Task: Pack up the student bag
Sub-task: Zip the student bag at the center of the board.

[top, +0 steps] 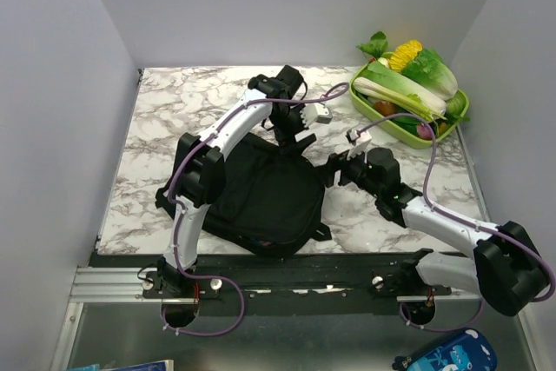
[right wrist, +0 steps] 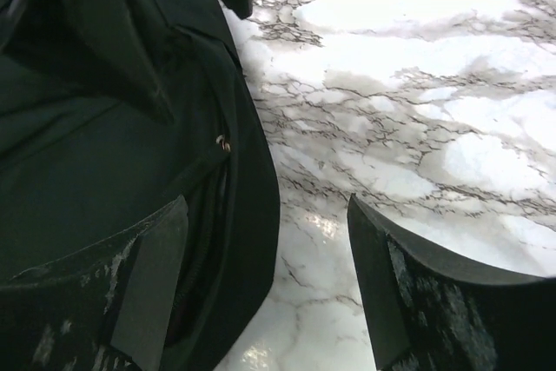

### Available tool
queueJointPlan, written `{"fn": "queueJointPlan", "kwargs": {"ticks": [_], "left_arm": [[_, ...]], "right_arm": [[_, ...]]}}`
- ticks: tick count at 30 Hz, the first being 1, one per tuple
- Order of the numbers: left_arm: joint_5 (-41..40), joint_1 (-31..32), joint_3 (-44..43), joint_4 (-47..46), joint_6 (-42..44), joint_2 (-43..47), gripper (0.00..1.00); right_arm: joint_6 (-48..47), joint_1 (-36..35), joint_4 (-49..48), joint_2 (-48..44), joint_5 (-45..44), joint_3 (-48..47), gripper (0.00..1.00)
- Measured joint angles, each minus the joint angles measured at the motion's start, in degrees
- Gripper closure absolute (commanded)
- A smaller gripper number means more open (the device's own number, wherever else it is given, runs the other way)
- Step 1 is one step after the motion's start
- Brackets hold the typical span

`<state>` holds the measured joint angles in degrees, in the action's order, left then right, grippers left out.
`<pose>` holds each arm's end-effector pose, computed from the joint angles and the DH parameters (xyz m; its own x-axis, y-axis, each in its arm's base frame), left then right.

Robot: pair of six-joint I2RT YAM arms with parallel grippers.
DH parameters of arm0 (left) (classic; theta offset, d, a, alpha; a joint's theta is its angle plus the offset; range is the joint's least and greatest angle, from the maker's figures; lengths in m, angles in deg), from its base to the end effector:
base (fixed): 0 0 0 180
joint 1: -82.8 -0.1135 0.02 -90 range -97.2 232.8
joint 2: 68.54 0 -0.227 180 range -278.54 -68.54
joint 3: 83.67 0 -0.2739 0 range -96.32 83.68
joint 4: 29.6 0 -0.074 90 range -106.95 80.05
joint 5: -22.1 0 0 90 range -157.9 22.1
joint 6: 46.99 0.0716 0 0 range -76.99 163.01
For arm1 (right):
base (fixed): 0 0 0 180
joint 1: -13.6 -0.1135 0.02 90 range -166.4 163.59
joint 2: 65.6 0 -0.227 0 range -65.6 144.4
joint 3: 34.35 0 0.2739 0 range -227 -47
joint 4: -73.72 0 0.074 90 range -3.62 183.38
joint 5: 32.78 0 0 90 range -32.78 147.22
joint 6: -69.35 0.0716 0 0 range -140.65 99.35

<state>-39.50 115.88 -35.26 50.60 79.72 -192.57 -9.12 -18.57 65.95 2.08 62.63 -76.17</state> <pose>0.3664 -0.2793 0.2069 -0.2830 0.8119 -0.5106 0.9583 0.2174 -0.1856 0.2659 0.1752 0.1589 -0.3786 -0.0031 -0.9255 -0.5412 0.8120 0.2187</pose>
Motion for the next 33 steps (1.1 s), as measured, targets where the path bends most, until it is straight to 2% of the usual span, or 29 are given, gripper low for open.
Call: {"fn": "queueJointPlan", "kwargs": {"ticks": [4,7,10,14,17,27,33], "left_arm": [[-0.09,0.00,-0.74,-0.07,1.92,-1.88,0.01],[-0.09,-0.13,-1.42,1.18,4.11,-3.50,0.01],[-0.09,-0.07,-3.21,3.45,6.86,-5.77,0.01],[-0.04,-0.07,-4.48,5.16,8.92,-7.67,0.09],[0.22,-0.09,-4.50,6.01,9.94,-8.00,0.09],[2.36,-1.22,-4.50,6.40,10.67,-8.00,0.16],[4.55,-2.25,-4.50,7.48,10.73,-8.00,0.16]], "right_arm": [[-4.09,0.00,-8.41,-3.34,0.17,6.99,0.18],[-7.61,0.00,-14.86,-3.76,1.92,11.39,0.21],[-10.49,0.00,-17.75,-1.73,4.66,11.67,0.23],[-13.35,-0.02,-21.40,0.17,7.67,11.67,0.25],[-15.76,-0.42,-24.74,0.92,9.33,12.15,0.25],[-24.55,-5.25,-24.44,4.22,7.72,11.52,0.25],[-27.89,-6.43,-22.08,6.10,4.74,8.00,0.23]]}}
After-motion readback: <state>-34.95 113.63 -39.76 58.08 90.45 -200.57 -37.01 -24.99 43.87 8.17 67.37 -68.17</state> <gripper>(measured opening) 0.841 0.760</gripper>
